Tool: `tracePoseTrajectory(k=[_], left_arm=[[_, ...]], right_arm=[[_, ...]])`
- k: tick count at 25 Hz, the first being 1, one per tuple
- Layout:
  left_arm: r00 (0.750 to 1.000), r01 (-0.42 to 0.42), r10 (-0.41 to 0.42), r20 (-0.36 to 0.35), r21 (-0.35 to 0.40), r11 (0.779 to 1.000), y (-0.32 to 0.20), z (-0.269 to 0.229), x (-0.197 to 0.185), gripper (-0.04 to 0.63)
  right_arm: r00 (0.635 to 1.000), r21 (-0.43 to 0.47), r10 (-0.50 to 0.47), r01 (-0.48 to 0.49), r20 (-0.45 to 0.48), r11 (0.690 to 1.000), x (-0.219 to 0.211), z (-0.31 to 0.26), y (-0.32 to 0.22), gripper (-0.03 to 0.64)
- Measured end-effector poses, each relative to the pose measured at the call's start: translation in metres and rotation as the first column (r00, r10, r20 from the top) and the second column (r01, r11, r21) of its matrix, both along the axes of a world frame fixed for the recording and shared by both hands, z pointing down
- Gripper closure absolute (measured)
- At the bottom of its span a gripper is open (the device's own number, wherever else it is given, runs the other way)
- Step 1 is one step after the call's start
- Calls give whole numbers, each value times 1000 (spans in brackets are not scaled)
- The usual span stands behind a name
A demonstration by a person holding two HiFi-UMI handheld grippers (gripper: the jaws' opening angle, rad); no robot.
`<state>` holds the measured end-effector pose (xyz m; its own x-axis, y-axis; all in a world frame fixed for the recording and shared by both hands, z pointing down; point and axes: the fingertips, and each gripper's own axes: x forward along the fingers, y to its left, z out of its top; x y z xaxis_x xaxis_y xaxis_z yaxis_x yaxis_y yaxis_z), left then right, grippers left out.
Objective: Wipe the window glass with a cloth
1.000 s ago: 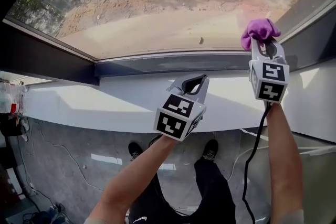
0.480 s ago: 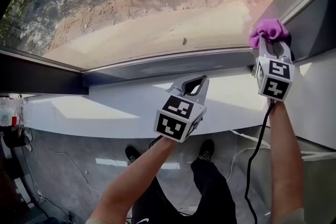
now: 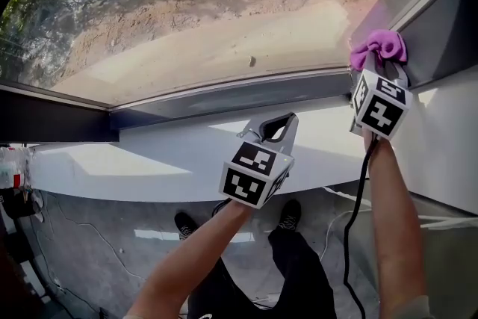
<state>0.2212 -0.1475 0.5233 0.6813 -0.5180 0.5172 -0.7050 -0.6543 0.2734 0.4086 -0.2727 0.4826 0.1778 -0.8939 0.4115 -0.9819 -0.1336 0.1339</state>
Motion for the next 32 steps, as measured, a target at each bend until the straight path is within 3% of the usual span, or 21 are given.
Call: tracePoseTrajectory(k=[8, 14, 17, 24, 32], left_arm=[[999, 33, -33, 3, -7, 999, 2, 8, -25, 595], [998, 61, -61, -3, -3, 998, 1, 16, -47, 595], [996, 86, -86, -6, -4, 996, -1, 21, -68, 595], [991, 135, -135, -6, -22, 991, 8, 25, -113, 595], [979, 203, -204, -5, -30, 979, 23, 16, -191, 595]], right_arm=[[991, -106, 137, -135, 10, 985, 8, 35, 3, 511], [996, -69, 91, -90, 9, 994, -7, 43, -15, 511], [995, -94, 95, -96, -18, 991, -19, 52, -3, 511], [995, -58, -87, 84, -50, 995, -103, 44, 3, 511], [960, -31, -268, 267, -81, 963, -226, 26, 16, 511]])
